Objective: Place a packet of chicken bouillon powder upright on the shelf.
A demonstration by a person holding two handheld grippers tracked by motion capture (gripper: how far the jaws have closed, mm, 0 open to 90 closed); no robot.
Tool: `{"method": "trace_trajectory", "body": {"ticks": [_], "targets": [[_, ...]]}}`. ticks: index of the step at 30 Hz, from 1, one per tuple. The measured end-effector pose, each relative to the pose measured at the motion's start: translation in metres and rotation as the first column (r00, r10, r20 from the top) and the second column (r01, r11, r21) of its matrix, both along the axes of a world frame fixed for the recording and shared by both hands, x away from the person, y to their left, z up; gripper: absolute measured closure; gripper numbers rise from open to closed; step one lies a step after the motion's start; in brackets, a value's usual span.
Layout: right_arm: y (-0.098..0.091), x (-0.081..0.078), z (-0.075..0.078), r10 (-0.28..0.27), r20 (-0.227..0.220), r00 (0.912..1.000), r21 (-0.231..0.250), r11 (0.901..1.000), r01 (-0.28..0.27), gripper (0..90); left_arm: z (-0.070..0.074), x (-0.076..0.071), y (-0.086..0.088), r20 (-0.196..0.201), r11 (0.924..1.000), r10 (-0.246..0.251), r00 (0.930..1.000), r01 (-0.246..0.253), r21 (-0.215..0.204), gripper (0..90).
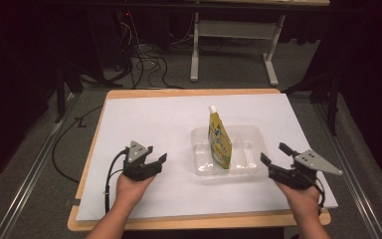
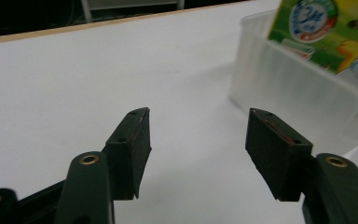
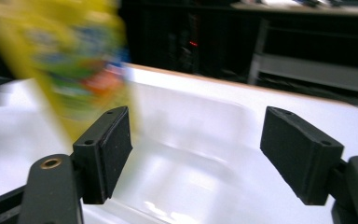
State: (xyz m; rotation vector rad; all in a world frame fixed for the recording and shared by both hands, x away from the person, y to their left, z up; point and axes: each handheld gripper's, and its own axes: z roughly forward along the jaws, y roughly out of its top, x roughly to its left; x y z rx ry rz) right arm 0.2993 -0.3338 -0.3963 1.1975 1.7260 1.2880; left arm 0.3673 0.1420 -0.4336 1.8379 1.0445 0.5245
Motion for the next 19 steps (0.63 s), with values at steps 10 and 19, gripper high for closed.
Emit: {"method": "trace_trajectory", "body": {"ticks": [10,19], "targets": [[-0.080,0.003,-0.043,-0.228,-0.097,0.9689,0.060,0.9704,0.234,26.7,-0.008,-0.013,0.077,-0.029,0.9901,0.140,0.9897,-0.139,0.013,32.8],[-0.060,0.010,-0.044,-0.177,-0.093,0.9799,0.023,0.9835,0.179,26.9,-0.007,-0.018,0.061,-0.033,0.9964,0.082,0.9961,-0.081,0.025,32.6]]}}
